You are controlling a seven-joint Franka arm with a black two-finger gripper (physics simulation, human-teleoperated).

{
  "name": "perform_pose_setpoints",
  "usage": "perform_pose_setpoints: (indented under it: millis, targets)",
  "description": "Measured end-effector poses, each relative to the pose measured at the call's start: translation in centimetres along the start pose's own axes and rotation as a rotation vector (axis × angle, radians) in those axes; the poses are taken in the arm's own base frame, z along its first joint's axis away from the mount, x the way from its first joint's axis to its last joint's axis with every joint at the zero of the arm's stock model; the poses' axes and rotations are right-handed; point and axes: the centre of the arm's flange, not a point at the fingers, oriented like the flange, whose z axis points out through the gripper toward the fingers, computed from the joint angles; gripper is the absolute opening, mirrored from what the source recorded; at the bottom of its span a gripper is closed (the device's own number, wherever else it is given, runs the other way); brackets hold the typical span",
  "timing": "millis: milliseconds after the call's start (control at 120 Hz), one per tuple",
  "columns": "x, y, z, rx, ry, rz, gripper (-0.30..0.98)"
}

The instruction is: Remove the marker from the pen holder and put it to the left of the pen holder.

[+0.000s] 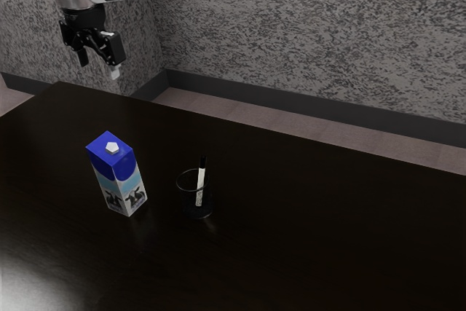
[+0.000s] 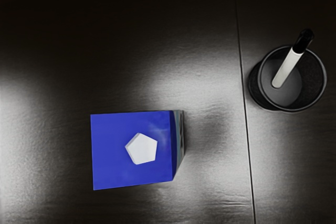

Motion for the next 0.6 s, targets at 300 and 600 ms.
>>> perform_pose_setpoints:
  millis: [300,600]
  targets:
    - [2.1,-0.3,-2.3,-0.011,0.076,-0.026,0.69]
    - [16.3,13.9,14.1,-0.094,0.112,0.074,0.68]
